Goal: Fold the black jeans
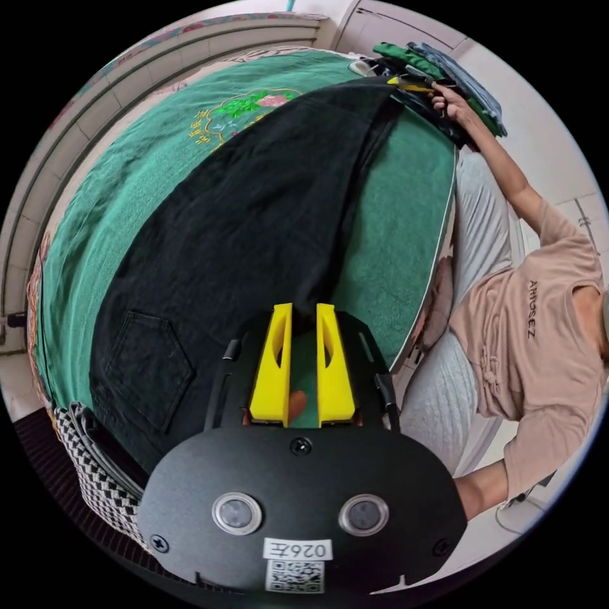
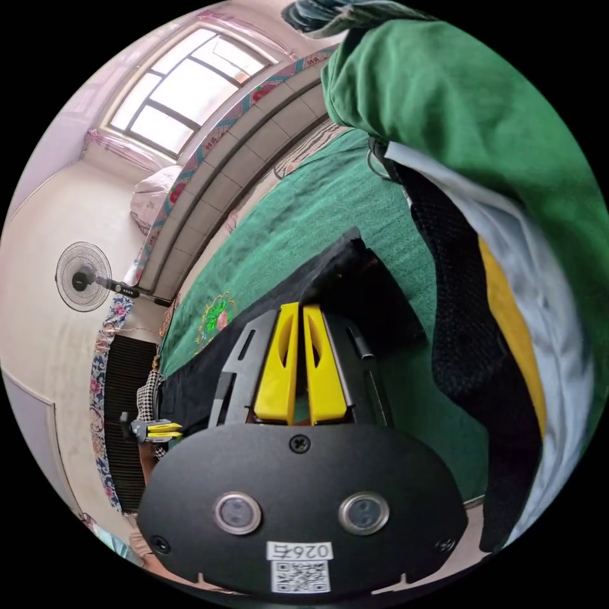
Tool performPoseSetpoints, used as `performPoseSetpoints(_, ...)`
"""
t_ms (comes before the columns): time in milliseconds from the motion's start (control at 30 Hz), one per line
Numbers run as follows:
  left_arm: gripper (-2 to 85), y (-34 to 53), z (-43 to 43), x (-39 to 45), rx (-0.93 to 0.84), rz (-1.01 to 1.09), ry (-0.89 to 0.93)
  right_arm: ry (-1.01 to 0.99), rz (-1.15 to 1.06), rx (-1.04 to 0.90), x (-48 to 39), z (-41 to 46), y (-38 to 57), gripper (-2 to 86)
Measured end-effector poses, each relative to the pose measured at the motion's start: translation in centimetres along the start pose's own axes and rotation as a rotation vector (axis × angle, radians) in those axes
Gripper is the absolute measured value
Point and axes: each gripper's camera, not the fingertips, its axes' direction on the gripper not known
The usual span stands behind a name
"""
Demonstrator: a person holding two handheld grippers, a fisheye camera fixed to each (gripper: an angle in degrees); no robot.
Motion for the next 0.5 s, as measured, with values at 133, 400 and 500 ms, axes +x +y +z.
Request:
performPoseSetpoints(133, 4.6, 0.8, -2.7, 1.6, 0.011, 0.094, -0.086, 0.073, -0.021, -0.036, -0.8, -1.0, 0.9, -1.5)
performPoseSetpoints(400, 5.1, 2.9, -4.1, -0.3, -0.036, 0.078, 0.027, 0.247, -0.024, -0.281, -0.8, 2.2, 0.0, 0.2)
performPoseSetpoints(500, 3.1, 4.9, -6.6, -0.7, -0.003, 0.106, 0.033, 0.242, -0.026, -0.276, -1.4, 1.1, 0.6, 1.5)
